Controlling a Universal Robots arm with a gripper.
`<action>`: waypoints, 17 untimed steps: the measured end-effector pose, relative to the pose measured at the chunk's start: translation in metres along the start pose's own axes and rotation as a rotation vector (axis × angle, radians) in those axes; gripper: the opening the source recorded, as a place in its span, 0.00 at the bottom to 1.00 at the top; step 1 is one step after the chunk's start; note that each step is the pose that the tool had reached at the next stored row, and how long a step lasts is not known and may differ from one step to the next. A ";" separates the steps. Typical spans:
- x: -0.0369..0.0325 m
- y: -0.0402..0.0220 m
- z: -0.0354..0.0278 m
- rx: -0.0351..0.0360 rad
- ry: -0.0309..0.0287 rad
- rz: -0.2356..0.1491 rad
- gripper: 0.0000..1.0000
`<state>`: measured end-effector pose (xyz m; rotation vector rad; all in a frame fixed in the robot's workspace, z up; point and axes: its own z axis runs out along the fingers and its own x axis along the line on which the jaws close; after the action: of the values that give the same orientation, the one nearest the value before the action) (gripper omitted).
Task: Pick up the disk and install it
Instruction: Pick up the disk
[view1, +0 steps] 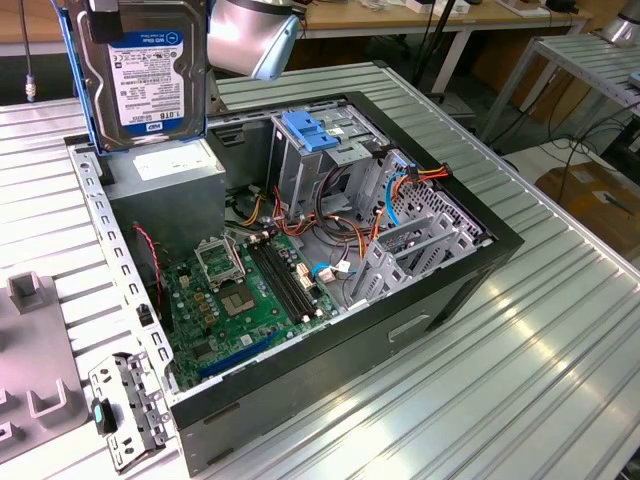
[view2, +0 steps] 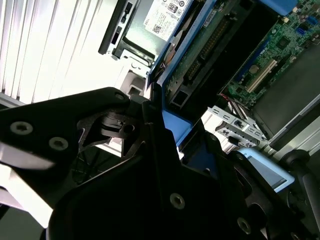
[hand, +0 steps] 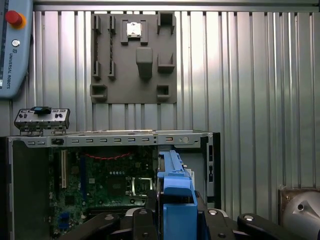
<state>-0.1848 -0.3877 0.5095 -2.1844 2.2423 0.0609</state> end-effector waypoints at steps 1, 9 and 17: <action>0.0000 0.0000 0.0000 0.0000 0.0000 0.000 0.37; 0.0017 -0.0001 -0.0001 0.0000 0.0000 0.000 0.37; 0.0090 -0.0016 -0.0002 0.0001 -0.0001 0.000 0.37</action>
<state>-0.1835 -0.3968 0.5094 -2.1842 2.2423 0.0609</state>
